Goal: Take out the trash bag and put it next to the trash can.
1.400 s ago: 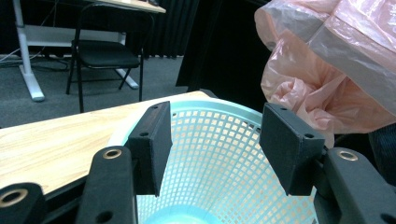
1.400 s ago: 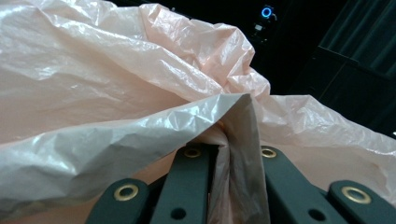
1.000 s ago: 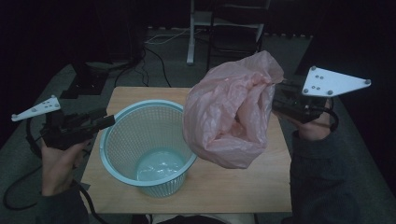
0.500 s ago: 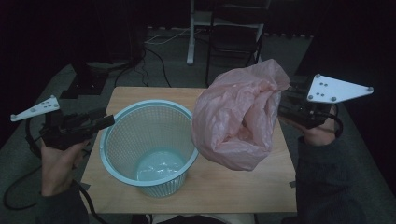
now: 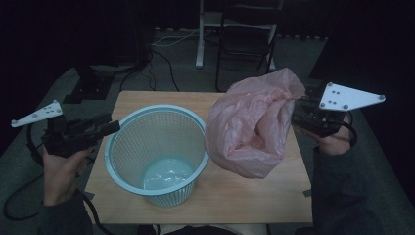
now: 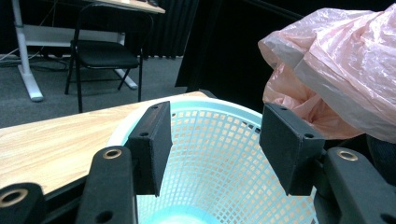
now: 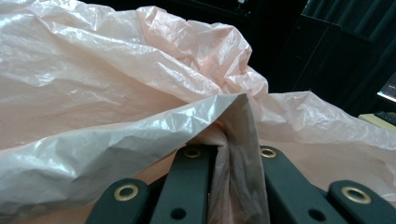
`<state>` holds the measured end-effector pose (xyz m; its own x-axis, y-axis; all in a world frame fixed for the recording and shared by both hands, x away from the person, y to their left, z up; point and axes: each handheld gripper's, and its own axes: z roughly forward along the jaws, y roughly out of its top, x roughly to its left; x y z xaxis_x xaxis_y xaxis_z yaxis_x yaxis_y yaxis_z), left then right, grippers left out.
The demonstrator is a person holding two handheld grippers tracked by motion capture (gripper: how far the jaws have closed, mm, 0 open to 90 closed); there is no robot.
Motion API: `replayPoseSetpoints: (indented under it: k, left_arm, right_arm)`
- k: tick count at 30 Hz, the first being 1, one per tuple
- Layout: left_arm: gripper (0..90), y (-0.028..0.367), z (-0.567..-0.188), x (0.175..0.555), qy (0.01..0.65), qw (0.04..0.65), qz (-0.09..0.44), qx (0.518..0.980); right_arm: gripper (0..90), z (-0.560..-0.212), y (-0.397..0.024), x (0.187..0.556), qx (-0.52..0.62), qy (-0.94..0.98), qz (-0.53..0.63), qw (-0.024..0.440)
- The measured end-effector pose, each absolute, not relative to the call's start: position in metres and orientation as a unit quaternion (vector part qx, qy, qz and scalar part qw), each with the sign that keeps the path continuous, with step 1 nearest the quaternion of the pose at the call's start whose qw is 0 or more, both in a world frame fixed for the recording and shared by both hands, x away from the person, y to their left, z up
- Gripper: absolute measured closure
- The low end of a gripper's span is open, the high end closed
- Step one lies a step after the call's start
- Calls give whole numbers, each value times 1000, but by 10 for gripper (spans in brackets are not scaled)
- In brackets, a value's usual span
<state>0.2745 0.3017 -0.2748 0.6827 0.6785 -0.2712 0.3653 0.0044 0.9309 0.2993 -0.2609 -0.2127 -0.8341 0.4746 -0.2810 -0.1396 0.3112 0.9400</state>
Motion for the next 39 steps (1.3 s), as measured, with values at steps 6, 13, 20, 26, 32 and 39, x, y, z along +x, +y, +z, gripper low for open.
replayPoseSetpoints:
  k: [6,13,20,26,32,39]
  left_arm:
    - [440,302,-275,274,376,600,130,694]
    - [441,301,-274,274,376,600,131,694]
    - [441,301,-275,274,376,600,130,694]
    - [441,301,-275,274,376,600,130,695]
    - [441,301,-275,274,376,600,129,695]
    - [441,301,-275,274,376,599,130,695]
  right_arm:
    - [887,-215,-265,301,114,764,576,267]
    - [887,-220,-269,301,121,764,575,266]
    - [887,-227,-267,305,126,768,572,259]
    - [887,-231,-268,307,128,770,571,256]
    - [887,-234,-269,307,130,770,570,254]
    - [887,-238,-269,309,134,772,569,250]
